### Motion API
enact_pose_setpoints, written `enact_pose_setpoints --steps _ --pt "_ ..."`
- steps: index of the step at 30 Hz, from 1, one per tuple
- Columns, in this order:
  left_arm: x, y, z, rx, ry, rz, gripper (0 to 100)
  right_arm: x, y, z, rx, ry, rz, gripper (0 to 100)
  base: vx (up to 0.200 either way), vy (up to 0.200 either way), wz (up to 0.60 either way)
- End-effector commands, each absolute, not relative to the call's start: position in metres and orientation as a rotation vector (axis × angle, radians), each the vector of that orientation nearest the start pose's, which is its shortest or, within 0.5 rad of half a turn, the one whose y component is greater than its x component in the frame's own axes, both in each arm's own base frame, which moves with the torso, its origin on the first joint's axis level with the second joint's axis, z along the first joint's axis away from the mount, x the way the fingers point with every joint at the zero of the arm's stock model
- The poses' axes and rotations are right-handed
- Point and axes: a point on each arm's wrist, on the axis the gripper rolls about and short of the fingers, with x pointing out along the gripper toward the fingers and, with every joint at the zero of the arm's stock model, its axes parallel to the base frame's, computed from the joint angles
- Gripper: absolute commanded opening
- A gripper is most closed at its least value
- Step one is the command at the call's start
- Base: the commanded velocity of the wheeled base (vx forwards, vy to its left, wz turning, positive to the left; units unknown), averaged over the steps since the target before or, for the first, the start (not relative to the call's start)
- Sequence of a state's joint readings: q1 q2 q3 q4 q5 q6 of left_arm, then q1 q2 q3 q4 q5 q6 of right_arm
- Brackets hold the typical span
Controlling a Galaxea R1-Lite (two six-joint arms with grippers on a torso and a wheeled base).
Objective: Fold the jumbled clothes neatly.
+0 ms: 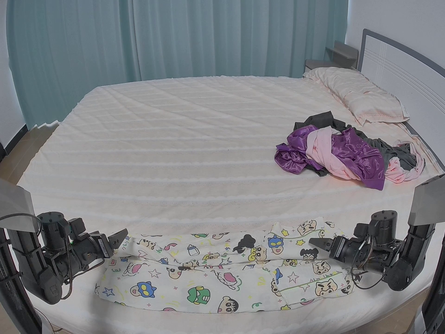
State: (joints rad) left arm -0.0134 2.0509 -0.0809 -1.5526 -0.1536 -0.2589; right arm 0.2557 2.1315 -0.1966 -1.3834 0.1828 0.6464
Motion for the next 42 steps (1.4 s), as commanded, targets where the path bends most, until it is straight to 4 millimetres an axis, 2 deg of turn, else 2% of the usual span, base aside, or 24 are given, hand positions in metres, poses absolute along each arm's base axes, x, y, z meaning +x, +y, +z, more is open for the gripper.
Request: enact_pose_setpoints --steps 1,7,8,17,22,23,31,32,37,40,41,42 --pt "0.231 -0.007 0.041 -0.282 0.404 -0.114 100 0.254 0.080 0.002 0.592 0.698 0.235 100 0.000 0.000 0.00" --pt "0.229 -0.006 0.039 -0.283 0.414 -0.111 100 0.259 0.082 0.002 0.593 0.699 0.234 100 0.000 0.000 0.00" --pt "0.229 -0.006 0.039 -0.282 0.416 -0.112 100 0.259 0.082 0.003 0.593 0.697 0.233 0 0.000 0.000 0.00" --pt "0.226 -0.007 0.038 -0.280 0.430 -0.110 100 0.245 0.073 0.010 0.597 0.703 0.215 0 0.000 0.000 0.00" --pt "0.224 -0.007 0.037 -0.278 0.440 -0.109 100 0.243 0.069 0.012 0.602 0.697 0.201 0 0.000 0.000 0.00" --pt "0.222 -0.007 0.036 -0.279 0.450 -0.110 100 0.240 0.064 0.012 0.606 0.700 0.182 0 0.000 0.000 0.00" --pt "0.219 -0.008 0.035 -0.275 0.457 -0.110 100 0.230 0.061 0.015 0.606 0.710 0.182 0 0.000 0.000 0.00" --pt "0.219 -0.008 0.035 -0.275 0.459 -0.110 100 0.231 0.060 0.016 0.608 0.705 0.179 100 0.000 0.000 0.00" --pt "0.217 -0.008 0.035 -0.274 0.466 -0.109 100 0.230 0.057 0.020 0.607 0.686 0.174 100 0.000 0.000 0.00" --pt "0.217 -0.008 0.035 -0.274 0.463 -0.110 100 0.228 0.055 0.033 0.616 0.630 0.188 100 0.000 0.000 0.00" --pt "0.216 -0.008 0.037 -0.273 0.455 -0.109 100 0.225 0.054 0.048 0.621 0.576 0.207 100 0.000 0.000 0.00" --pt "0.216 -0.008 0.037 -0.275 0.457 -0.109 100 0.225 0.055 0.051 0.620 0.564 0.213 100 0.000 0.000 0.00"
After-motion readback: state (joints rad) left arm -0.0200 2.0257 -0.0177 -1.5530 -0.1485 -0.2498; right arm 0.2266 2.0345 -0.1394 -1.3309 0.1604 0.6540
